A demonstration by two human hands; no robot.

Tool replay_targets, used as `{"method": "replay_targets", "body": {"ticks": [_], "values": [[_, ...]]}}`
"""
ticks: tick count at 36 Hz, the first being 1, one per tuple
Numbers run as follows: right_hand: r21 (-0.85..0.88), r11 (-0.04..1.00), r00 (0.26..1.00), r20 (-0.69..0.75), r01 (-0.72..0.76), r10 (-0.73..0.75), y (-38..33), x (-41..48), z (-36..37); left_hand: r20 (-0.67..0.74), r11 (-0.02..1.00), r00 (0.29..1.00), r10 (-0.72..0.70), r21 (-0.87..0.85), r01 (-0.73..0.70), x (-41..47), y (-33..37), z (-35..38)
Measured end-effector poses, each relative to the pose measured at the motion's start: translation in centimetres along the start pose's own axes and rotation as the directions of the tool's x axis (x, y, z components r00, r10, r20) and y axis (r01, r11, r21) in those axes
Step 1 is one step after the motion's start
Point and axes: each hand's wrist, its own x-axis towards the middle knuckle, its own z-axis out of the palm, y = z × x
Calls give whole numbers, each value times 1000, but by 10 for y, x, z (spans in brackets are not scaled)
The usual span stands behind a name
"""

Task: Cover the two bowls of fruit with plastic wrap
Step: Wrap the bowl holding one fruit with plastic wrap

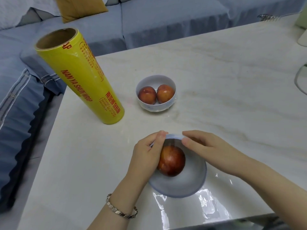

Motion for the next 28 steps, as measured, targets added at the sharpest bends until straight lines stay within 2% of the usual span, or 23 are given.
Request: {"method": "replay_targets", "body": {"ticks": [3, 6, 10, 13, 16, 18, 21, 25, 28], "values": [[46, 998, 997, -65, -37, 40, 11, -12, -4, -29, 1000, 999, -16, -3, 16, 0, -1, -4], [121, 991, 998, -36, -51, 55, 13, -21, -3, -59, 1000, 998, -25, -9, 24, -1, 0, -4], [103, 994, 998, -58, -30, 36, 15, -24, -2, -66, 999, 998, -19, 33, 21, -2, 1, -3], [117, 993, 994, -112, 5, 8, 17, -24, -1, -47, 994, 994, -103, 21, 104, 4, 9, -3], [285, 958, 985, -155, -25, 71, 24, -24, 0, 16, 973, 975, -221, -69, 222, 12, 16, -5], [358, 931, 964, -212, -74, 158, 31, -21, 0, 34, 958, 962, -269, -97, 271, 15, 17, -7], [468, 876, 914, -294, -117, 279, 41, -16, -2, -12, 955, 960, -280, -101, 277, 14, 14, -9], [531, 845, 825, -445, -70, 348, 43, -1, -8, -41, 961, 962, -271, -61, 269, 4, 4, -15], [556, 829, 783, -491, -57, 383, 43, 12, -10, -29, 967, 967, -254, 10, 255, -4, -2, -19]]}}
